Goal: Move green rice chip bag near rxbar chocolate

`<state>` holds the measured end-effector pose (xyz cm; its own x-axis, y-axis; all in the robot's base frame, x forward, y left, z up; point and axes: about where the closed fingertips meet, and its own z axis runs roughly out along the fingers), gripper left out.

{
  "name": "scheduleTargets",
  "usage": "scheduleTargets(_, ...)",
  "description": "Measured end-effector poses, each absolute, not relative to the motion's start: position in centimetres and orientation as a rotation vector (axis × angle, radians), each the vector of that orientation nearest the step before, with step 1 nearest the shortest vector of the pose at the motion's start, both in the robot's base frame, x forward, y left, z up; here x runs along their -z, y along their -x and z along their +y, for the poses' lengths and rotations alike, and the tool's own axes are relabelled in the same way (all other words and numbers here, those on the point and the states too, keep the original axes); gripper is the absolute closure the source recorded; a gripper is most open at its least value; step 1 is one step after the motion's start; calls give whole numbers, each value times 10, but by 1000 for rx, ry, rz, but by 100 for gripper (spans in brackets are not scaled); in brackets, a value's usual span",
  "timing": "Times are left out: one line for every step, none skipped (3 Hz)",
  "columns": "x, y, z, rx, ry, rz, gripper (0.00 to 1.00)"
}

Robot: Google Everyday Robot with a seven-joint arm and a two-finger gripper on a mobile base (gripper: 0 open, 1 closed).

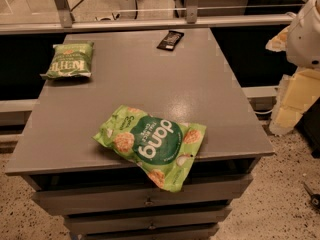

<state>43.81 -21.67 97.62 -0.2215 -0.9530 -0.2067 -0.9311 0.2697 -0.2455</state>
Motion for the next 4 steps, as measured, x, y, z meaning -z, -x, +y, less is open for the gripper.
scheduleTargets(-976,-438,-217,99,1725,2232,0)
scheduleTargets(-958,-444,-193,7,1738,2201,0)
scheduleTargets(-916,-453,-143,-174,1739,2165,0)
scheduleTargets(-876,-457,-96,-378,1706,2157,0)
